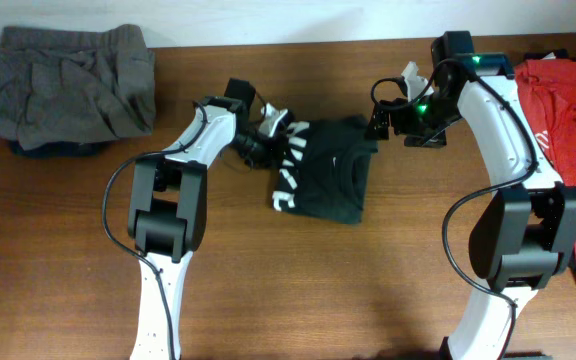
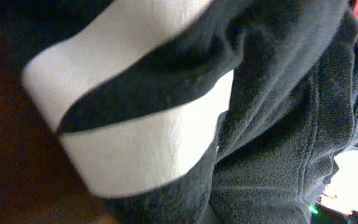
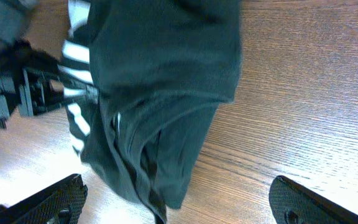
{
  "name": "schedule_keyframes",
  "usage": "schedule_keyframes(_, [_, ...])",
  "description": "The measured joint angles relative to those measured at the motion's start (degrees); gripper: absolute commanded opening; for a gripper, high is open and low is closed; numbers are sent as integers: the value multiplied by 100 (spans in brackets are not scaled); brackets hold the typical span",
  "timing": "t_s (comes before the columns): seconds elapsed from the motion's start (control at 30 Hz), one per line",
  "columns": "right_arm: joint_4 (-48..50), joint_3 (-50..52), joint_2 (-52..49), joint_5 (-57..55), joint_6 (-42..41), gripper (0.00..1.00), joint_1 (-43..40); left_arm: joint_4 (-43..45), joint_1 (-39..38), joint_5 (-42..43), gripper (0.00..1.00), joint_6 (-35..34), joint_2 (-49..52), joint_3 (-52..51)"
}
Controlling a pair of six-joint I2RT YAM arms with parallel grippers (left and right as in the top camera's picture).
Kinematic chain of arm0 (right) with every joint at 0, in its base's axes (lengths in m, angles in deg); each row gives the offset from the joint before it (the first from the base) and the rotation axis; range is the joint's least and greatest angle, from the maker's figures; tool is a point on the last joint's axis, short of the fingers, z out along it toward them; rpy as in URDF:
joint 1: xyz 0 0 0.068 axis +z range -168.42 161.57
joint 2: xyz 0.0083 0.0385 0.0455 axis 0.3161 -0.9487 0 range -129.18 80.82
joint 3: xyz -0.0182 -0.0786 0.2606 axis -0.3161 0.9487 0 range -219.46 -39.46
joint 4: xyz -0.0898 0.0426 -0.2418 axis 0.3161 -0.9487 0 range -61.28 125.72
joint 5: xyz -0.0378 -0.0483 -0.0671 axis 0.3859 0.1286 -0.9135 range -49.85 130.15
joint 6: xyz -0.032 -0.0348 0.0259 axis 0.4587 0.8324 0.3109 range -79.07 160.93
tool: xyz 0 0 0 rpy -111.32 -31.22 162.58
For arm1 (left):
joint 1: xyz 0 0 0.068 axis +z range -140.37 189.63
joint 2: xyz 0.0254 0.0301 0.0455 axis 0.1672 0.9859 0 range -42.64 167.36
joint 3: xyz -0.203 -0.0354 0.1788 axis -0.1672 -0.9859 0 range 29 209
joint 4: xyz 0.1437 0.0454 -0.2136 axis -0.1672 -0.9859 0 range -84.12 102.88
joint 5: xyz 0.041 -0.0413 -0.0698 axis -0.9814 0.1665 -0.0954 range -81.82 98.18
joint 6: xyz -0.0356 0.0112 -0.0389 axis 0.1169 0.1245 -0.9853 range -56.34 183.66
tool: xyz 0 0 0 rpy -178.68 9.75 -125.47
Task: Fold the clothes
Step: 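Lift and carry the folded shirt up-left toward the grey clothes stack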
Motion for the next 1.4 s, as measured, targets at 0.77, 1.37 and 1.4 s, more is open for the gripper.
schedule_keyframes(0.77, [-210,0,0,2,0,99,0,909,1075,-3077,0,1040,72,1541])
schedule_keyframes(1.37, [-361,0,0,0,63,99,0,1410,2247,-3270,0,1259,136,2218])
schedule_keyframes(1.4, [-363,0,0,0,63,99,0,1333,2245,-3268,0,1261,136,2378])
